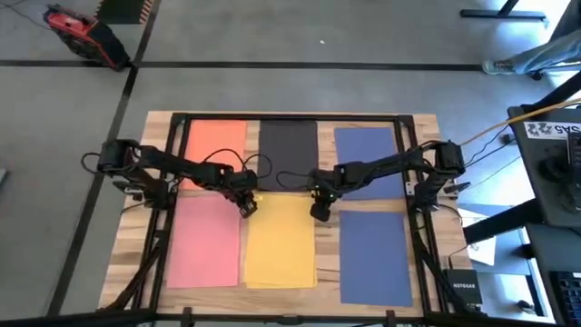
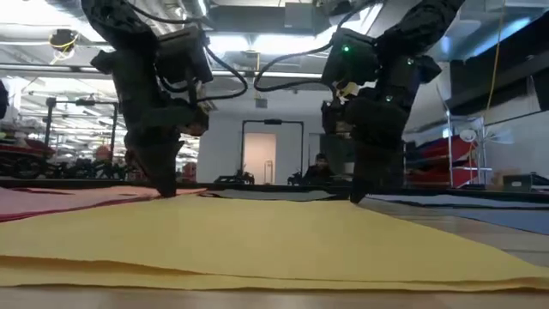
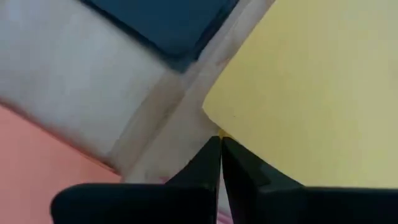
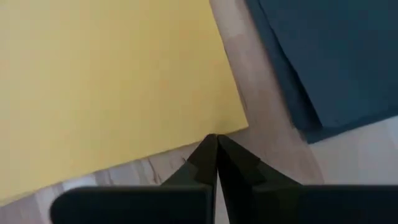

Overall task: Organize paper
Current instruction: Stack the yellow color paper on top of the other yellow color paper

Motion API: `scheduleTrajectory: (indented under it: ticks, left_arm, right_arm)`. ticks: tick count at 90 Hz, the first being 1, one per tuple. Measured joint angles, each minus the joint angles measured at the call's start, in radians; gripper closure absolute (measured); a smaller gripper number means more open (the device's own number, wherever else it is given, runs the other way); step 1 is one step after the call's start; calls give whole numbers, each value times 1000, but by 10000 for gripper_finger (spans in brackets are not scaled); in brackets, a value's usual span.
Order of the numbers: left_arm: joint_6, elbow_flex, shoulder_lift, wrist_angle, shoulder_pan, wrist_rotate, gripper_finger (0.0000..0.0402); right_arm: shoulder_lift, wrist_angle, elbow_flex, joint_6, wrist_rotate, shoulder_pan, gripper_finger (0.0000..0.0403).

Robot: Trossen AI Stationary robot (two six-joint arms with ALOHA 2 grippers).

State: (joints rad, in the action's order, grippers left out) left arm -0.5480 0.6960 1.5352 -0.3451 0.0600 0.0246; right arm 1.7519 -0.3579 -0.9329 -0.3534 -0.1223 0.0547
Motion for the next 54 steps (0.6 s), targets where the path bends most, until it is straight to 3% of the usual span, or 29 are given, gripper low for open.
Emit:
scheduleTrajectory:
  ticks: [54]
  left_arm:
    - [-54,12,-68,-119,0,-25,402]
  right_arm:
    - [0,-35,0,22,2,0,403]
